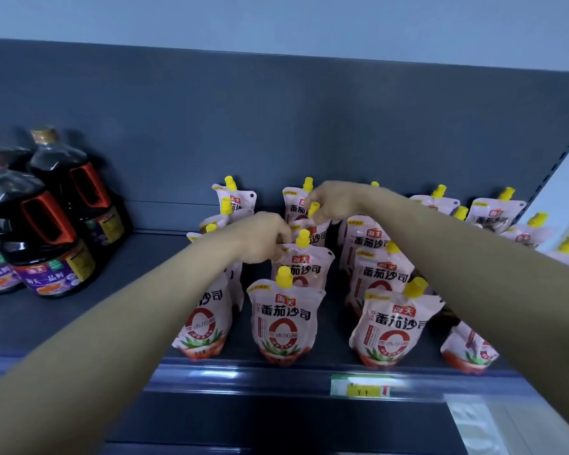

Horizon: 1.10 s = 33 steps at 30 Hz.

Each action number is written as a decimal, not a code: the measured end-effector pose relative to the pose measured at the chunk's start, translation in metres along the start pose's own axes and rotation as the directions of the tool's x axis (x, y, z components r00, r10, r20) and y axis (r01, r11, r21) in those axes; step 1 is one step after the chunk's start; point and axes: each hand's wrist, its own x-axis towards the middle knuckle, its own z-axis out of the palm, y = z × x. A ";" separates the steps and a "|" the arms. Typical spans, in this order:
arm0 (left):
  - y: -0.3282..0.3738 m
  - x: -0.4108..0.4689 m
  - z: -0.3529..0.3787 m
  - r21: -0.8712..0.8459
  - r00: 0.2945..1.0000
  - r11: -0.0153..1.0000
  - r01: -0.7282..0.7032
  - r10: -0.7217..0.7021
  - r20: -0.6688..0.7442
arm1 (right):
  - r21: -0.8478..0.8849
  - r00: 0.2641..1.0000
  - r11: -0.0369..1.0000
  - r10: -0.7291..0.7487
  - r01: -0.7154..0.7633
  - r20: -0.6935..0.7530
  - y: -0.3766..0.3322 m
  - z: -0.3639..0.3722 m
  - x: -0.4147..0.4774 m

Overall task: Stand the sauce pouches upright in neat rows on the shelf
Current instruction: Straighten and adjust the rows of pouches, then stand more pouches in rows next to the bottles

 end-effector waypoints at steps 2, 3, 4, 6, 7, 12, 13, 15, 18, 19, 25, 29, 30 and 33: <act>-0.001 0.006 0.001 0.015 1.000 1.000 -0.002 0.002 -0.008 | 0.022 1.000 1.000 0.002 -0.002 0.028 -0.001 0.003 0.009; -0.002 0.009 0.001 0.018 1.000 1.000 0.001 -0.001 -0.014 | 0.016 1.000 1.000 0.003 -0.004 0.029 -0.001 0.004 0.014; -0.002 0.010 0.001 0.013 1.000 1.000 0.007 -0.007 -0.021 | 0.005 1.000 1.000 0.006 -0.006 0.029 -0.002 0.004 0.018; -0.004 0.011 0.000 -0.016 0.999 1.000 0.016 -0.016 -0.039 | -0.006 1.000 1.000 0.006 -0.006 0.027 -0.003 0.004 0.027; -0.005 0.011 -0.001 -0.033 0.999 0.999 0.016 -0.018 -0.050 | -0.007 1.000 1.000 0.008 -0.008 0.022 -0.004 0.004 0.031; -0.011 0.010 -0.005 -0.017 0.995 0.999 0.051 -0.052 -0.084 | 0.018 1.000 1.000 0.002 -0.003 0.015 -0.009 0.001 0.045; -0.012 0.010 -0.006 -0.027 0.995 0.998 0.056 -0.058 -0.083 | 0.022 1.000 1.000 0.000 -0.001 0.018 -0.010 0.000 0.047; -0.012 0.011 -0.007 -0.054 0.995 0.997 0.062 -0.066 -0.076 | 0.029 1.000 1.000 -0.005 0.005 0.014 -0.011 0.000 0.048; -0.010 0.012 -0.007 -0.041 0.995 0.998 0.057 -0.060 -0.078 | 0.019 1.000 0.999 -0.028 0.027 0.010 -0.013 0.002 0.049; -0.009 0.012 -0.006 -0.027 0.995 0.998 0.054 -0.056 -0.084 | 0.019 0.999 0.999 -0.038 0.038 0.014 -0.013 0.002 0.049; -0.013 0.012 -0.007 -0.078 0.998 0.996 0.051 -0.053 -0.028 | 0.150 0.992 0.986 -0.093 0.079 0.087 -0.010 -0.017 0.035; -0.015 0.008 -0.016 -0.221 0.999 0.975 0.029 -0.020 0.041 | 0.260 0.988 0.960 -0.066 0.102 -0.142 -0.001 -0.042 0.032; -0.015 0.007 -0.019 -0.253 1.000 0.967 0.023 -0.020 0.014 | 0.226 0.978 0.971 -0.033 0.080 -0.204 0.003 -0.045 0.035; -0.018 0.014 -0.028 -0.254 0.989 0.967 0.018 -0.054 -0.136 | 0.094 0.966 0.995 0.044 -0.021 -0.255 0.011 -0.043 0.042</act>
